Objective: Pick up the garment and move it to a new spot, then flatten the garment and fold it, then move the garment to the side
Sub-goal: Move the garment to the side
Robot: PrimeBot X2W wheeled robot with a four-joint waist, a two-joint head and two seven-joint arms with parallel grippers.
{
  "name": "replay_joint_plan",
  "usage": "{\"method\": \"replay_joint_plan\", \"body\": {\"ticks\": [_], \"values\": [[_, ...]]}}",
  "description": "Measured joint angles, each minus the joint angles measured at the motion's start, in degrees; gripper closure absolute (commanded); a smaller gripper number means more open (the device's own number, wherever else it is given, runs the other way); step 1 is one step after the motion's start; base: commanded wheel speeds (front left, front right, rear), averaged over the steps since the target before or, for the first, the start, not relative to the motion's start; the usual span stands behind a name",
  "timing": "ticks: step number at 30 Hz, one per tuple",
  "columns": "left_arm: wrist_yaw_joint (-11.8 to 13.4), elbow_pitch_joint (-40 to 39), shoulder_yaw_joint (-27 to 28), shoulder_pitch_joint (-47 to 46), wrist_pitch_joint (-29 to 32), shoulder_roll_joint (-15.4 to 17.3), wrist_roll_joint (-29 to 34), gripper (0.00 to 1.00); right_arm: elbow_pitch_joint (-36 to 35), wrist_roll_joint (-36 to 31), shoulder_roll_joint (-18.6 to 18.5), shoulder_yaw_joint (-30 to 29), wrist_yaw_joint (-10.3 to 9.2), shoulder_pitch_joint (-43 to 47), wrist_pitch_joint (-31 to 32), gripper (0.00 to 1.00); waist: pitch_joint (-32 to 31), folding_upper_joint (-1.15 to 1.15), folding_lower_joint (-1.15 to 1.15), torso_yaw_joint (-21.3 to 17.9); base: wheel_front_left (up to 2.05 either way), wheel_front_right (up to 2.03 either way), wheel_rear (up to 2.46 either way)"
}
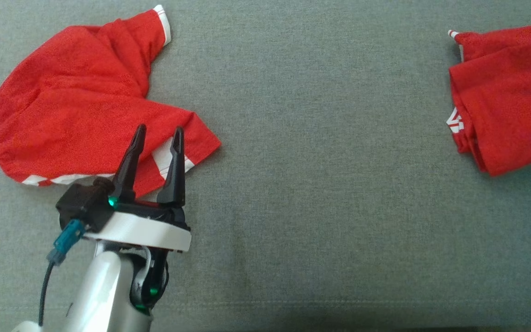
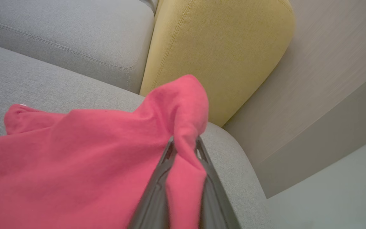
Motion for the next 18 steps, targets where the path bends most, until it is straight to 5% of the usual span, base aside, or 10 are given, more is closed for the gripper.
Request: {"method": "replay_joint_plan", "body": {"ticks": [3, 5, 6, 18], "values": [[0.0, 0.0, 0.0, 0.0, 0.0, 0.0, 0.0, 0.0, 0.0, 0.5, 0.5, -1.1, 0.0, 0.0, 0.0, 0.95, 0.1, 0.0, 0.0, -0.1, 0.0, 0.0, 0.0], [0.0, 0.1, -0.1, 0.0, 0.0, 0.0, 0.0, 0.0, 0.0, 1.6, 1.0, -1.2, 0.0, 0.0, 0.0, 0.16, -0.2, 0.0, 0.0, -0.2, 0.0, 0.0, 0.0], [0.0, 0.1, -0.1, 0.0, 0.0, 0.0, 0.0, 0.0, 0.0, 2.0, 1.5, -1.3, 0.0, -0.1, 0.0, 0.0, -0.4, 0.0, 0.0, -0.2, 0.0, 0.0, 0.0], [0.0, 1.0, 0.0, 0.1, 0.0, 0.0, -0.2, 0.0, -2.8, 4.2, 6.5, 0.7, 0.0, -0.7, -2.1, 0.0, -4.8, 0.0, 0.0, -1.0, 0.0, 0.0, 0.0]]}}
